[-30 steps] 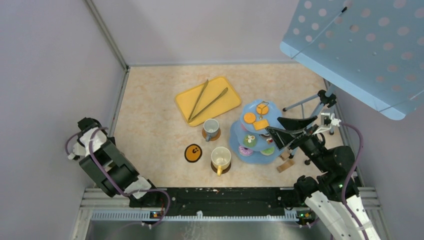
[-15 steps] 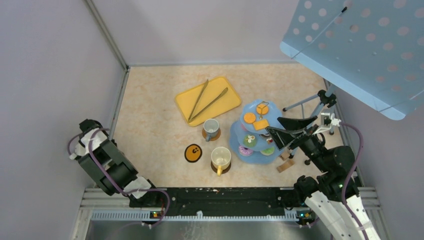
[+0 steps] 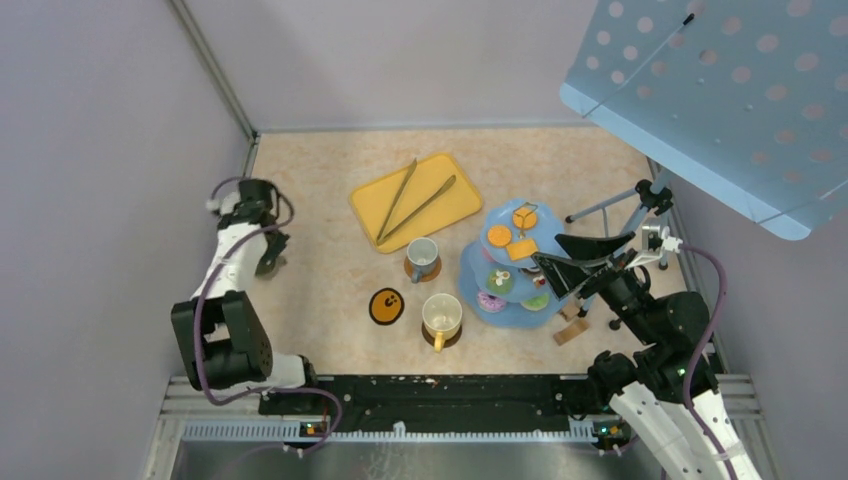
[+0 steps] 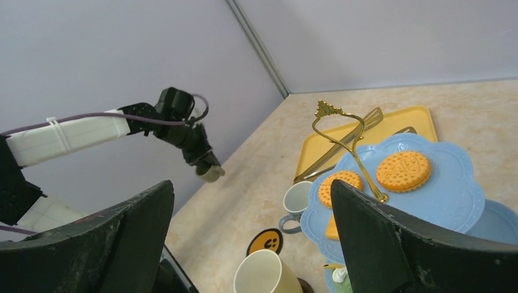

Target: Serve the afternoon tea

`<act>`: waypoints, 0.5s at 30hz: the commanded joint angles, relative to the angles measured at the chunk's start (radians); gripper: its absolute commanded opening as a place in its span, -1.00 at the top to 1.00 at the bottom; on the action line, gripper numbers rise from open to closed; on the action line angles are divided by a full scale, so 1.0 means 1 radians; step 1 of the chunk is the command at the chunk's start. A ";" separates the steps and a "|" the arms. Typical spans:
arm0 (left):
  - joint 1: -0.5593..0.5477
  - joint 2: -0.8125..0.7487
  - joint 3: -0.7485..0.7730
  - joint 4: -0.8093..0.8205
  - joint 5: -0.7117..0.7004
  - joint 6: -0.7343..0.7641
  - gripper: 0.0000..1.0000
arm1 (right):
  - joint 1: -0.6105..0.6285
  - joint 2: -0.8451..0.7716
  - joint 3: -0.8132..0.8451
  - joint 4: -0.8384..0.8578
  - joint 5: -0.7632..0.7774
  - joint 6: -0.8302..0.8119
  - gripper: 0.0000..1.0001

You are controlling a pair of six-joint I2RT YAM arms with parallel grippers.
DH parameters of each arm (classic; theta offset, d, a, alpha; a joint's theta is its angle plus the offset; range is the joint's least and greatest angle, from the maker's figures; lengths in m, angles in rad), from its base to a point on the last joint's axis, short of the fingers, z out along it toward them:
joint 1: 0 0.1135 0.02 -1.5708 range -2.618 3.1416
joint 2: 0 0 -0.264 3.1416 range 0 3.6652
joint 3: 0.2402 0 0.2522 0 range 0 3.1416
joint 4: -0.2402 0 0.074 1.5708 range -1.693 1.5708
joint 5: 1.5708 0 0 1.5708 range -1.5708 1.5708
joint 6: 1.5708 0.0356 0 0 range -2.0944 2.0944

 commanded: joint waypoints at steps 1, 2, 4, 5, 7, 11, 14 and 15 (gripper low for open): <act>-0.258 -0.110 0.078 0.052 -0.045 0.391 1.00 | -0.007 -0.003 0.033 0.024 0.011 0.006 -0.94; -0.293 -0.133 0.058 0.078 0.022 0.504 1.00 | -0.007 -0.002 0.031 0.026 0.012 0.009 -0.94; -0.391 -0.180 0.027 0.100 0.128 0.601 1.00 | -0.006 -0.001 0.027 0.037 0.013 0.013 -0.94; -0.428 -0.197 0.015 0.098 0.150 0.623 1.00 | -0.006 0.000 0.025 0.040 0.013 0.015 -0.94; -0.519 -0.219 0.002 0.075 0.185 0.655 1.00 | -0.006 0.001 0.024 0.040 0.015 0.017 -0.94; -0.697 -0.281 -0.043 0.078 0.305 0.722 1.00 | -0.007 0.002 0.028 0.037 0.021 0.013 -0.94; -0.866 -0.290 -0.074 0.089 0.327 0.773 1.00 | -0.006 0.003 0.032 0.030 0.028 0.008 -0.94; -0.919 -0.279 -0.080 0.084 0.324 0.806 1.00 | -0.007 0.003 0.032 0.029 0.030 0.006 -0.94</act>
